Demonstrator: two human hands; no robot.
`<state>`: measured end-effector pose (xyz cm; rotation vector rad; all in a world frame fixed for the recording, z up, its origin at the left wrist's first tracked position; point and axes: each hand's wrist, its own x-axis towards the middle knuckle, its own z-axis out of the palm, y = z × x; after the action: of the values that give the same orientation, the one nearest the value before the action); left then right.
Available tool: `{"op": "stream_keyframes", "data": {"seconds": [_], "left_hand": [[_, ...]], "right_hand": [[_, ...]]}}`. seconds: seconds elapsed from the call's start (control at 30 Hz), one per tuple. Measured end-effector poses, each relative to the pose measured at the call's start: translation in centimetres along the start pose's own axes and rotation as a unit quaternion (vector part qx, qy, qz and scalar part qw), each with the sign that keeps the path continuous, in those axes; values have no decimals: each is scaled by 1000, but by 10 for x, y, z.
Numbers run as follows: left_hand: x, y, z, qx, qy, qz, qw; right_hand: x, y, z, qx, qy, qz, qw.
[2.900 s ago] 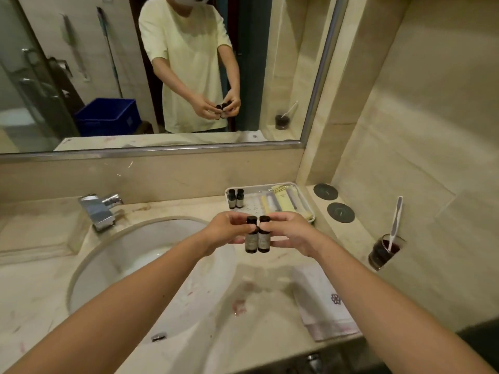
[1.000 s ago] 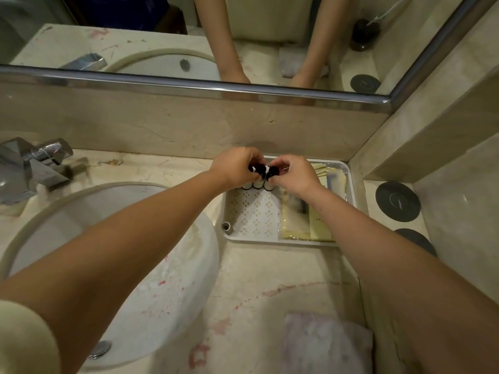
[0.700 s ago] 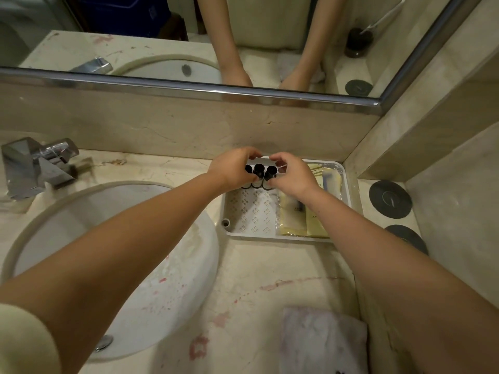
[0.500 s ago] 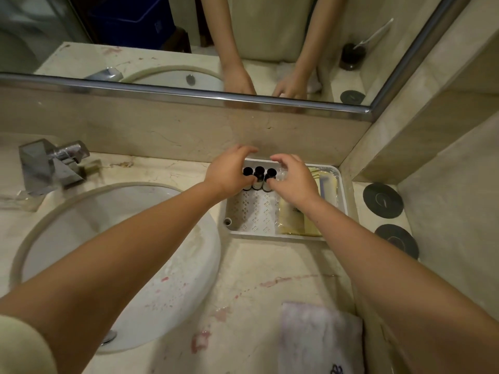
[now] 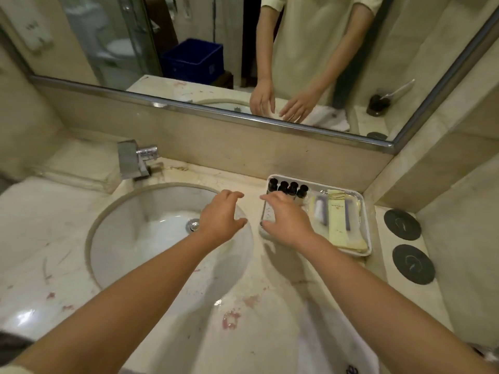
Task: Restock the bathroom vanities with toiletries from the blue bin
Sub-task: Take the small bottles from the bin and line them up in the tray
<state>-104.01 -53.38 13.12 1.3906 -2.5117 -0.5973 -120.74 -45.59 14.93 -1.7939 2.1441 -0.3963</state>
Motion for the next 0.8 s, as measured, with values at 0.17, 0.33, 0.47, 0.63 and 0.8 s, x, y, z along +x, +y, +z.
{"op": "stream_keyframes", "data": {"seconds": [0.17, 0.33, 0.47, 0.63, 0.8], "left_hand": [[-56, -43, -25, 14, -2, -55, 998], [-125, -94, -60, 15, 8, -113, 993], [-188, -133, -91, 24, 30, -157, 987], [-275, -178, -125, 26, 59, -209, 976], [-362, -217, -144, 46, 86, -275, 956]], "right_hand": [[-8, -59, 18, -37, -33, -54, 997], [-23, -134, 41, -56, -55, -118, 990], [-42, -200, 62, -82, -73, -178, 978], [-75, -282, 92, -92, -108, -245, 959], [-114, -358, 126, -98, -129, -318, 934]]}}
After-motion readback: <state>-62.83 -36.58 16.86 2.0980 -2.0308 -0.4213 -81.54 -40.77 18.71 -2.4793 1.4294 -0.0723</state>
